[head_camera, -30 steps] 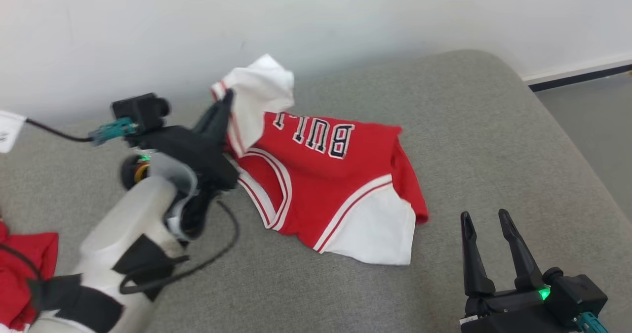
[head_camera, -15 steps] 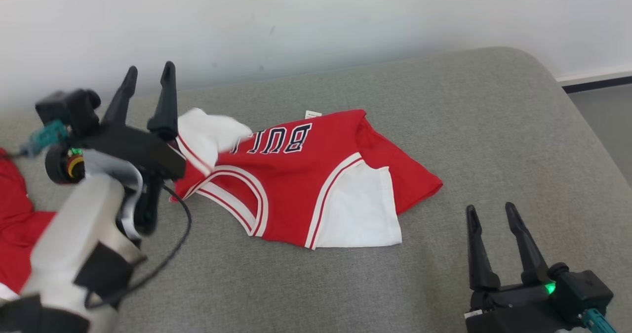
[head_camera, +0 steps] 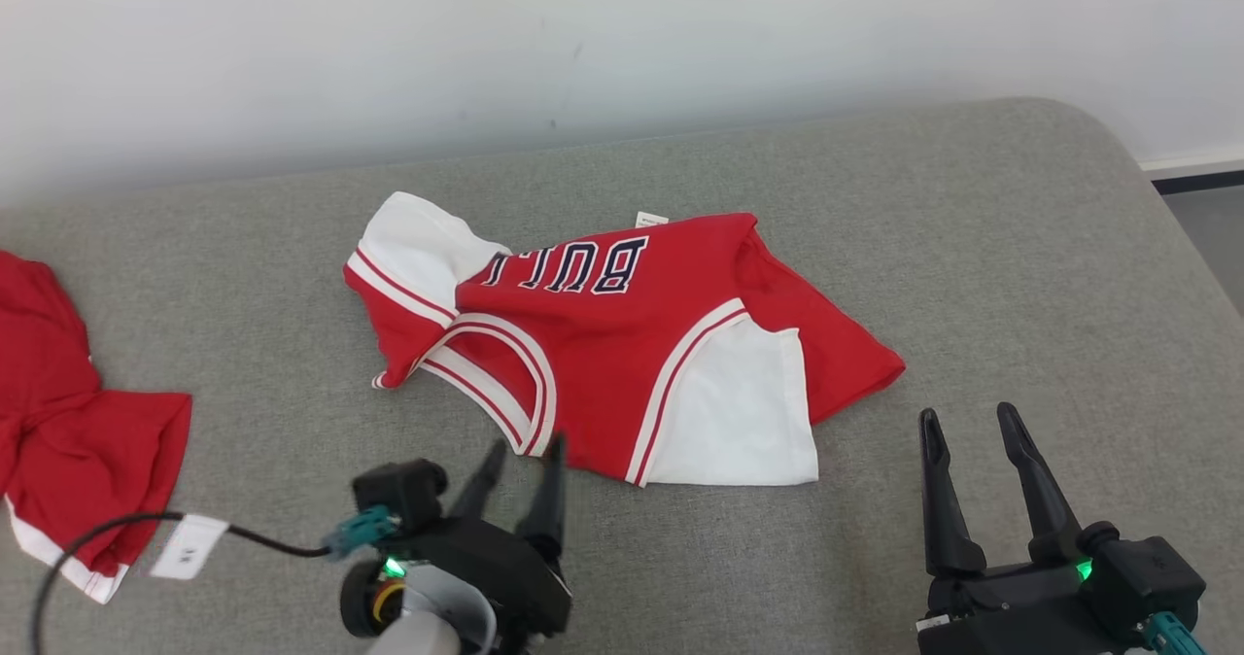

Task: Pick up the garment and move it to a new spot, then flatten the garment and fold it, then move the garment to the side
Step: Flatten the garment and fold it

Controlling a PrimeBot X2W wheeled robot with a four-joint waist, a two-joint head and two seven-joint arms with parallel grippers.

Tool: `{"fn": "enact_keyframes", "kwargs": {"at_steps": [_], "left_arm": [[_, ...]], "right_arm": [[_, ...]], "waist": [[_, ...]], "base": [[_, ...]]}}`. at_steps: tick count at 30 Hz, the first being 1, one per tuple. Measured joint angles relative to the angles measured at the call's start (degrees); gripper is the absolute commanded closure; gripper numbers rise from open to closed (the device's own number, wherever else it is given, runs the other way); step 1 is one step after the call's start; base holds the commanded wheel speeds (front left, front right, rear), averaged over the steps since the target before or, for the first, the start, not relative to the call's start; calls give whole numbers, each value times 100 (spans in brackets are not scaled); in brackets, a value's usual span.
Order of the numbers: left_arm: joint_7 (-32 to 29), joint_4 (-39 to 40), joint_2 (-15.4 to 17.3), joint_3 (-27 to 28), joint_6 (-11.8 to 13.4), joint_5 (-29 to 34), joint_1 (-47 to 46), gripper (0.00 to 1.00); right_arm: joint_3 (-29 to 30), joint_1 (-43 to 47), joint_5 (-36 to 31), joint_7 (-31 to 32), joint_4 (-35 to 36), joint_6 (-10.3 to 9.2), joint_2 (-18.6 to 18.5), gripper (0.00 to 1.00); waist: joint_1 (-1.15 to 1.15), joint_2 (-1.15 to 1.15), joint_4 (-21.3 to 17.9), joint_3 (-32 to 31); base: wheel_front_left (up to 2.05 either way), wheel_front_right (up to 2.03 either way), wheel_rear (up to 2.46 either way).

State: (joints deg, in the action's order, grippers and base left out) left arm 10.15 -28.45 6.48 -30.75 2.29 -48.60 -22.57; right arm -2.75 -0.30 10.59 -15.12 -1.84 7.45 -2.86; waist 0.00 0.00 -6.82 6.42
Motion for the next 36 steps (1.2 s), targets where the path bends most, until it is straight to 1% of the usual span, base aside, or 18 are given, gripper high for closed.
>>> {"fn": "enact_keyframes", "kwargs": {"at_steps": [2,5,9,18,24,25,26,29,30,32,36], "left_arm": [[-207,-159,-97,-112,26,-41,-2,0],[-532,-494,-181,-254,180,-62,-64,0],[-971,-759,-287,-456,171,-245,-149,0],[-789,-1103,-356,-467,122,-716,-535,0],[-813,-1112,-348,-820,-78,-1325,-752,0],[-753,-1118,-350,-851,-99,-1469,-790,26],[-690,-1125,-345,-899,-165,-1563,-825,100],[-380,-1096,-360,-980,-365,-1809,-928,100],[-263,-1032,-360,-979,-470,-1878,-995,100],[-93,-889,-352,-944,-595,-2033,-1204,100],[-20,-543,-359,-803,-720,-2238,-1680,100]], "right_arm": [[7,-12,2,0,13,0,0,0],[2,-30,1,0,22,0,-1,0],[12,-74,-3,0,44,0,-1,0],[15,-158,-8,0,109,0,-3,0],[-23,-220,3,0,114,0,-5,0],[-35,-236,11,0,113,0,-3,0],[-57,-254,30,0,112,0,-1,0],[-87,-270,35,0,94,0,-1,0],[-90,-265,35,0,86,0,-7,0],[-100,-257,42,0,56,0,0,0],[-102,-164,65,0,30,0,-3,0]], "waist": [[0,0,-34,12],[0,0,-98,46],[0,0,-214,105],[0,0,-413,328],[0,0,-518,468],[0,0,-537,484],[0,0,-560,494],[0,0,-623,491],[0,0,-634,473],[0,1,-650,419],[0,0,-688,272]], "base": [[0,0,0],[0,0,0],[0,0,0],[0,0,0],[0,0,0],[0,0,0],[0,0,0],[0,0,0],[0,0,0],[0,0,0],[0,0,0]]}}
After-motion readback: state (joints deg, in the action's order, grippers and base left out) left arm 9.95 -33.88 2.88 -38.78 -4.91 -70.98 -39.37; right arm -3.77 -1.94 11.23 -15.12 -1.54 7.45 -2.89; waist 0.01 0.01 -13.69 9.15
